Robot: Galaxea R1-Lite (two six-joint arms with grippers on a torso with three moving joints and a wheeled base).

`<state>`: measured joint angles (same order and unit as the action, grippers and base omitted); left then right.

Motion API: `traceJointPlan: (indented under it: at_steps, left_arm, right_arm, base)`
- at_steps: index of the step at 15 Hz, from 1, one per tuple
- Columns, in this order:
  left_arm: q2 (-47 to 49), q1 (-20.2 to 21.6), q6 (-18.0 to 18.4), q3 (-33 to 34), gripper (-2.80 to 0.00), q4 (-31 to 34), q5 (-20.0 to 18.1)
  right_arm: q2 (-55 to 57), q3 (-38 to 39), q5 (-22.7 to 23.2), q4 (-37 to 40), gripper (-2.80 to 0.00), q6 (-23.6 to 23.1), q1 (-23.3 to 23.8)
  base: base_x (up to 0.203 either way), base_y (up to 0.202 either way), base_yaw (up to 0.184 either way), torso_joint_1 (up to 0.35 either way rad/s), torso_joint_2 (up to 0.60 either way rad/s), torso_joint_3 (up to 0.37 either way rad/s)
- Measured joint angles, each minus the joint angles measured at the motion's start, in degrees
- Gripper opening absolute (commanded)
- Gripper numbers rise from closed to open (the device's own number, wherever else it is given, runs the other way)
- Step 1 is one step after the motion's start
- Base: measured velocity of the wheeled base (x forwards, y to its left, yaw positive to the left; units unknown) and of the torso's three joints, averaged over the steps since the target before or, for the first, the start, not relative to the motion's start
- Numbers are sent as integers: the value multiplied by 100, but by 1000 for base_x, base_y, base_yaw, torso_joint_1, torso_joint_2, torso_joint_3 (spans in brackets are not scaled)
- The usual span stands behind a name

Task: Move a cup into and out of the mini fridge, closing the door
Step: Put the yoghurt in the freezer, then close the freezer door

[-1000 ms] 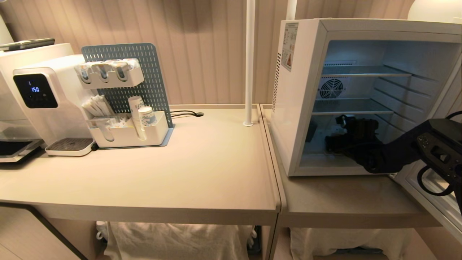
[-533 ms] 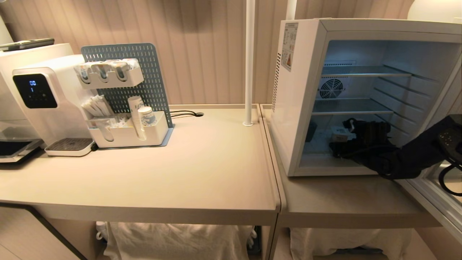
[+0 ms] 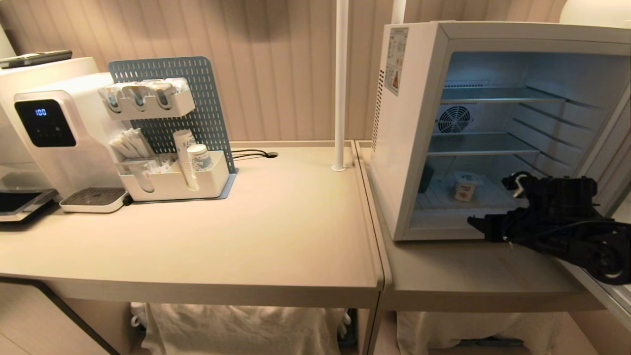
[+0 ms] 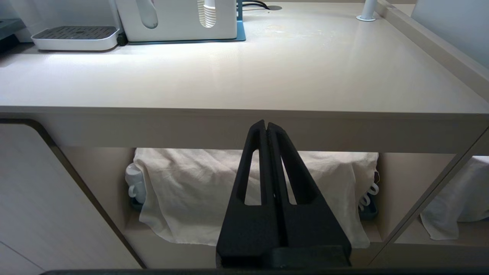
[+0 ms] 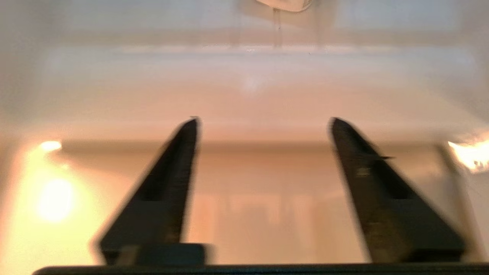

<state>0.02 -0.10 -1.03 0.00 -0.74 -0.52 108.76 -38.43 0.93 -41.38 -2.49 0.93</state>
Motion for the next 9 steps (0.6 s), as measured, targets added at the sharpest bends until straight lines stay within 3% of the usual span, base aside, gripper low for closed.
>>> traceJointPlan:
  at_steps: [3,5,9]
  left_arm:
    - [0,1,0,0,-280,0,0]
    - [0,1,1,0,-280,-2,-1]
    - [0,1,-1,0,-280,-2,-1]
  right_arm:
    - [-1350,1286,364,-571,-280,-108,0]
    - [-2402,1843,583,-469,-280,-134,-5]
    - [-5065,2209,764,1005,-280,-130,-27]
  base:
    - [0,0,0,0,0,0]
    - [0,0,0,0,0,0]
    - [0,0,0,0,0,0]
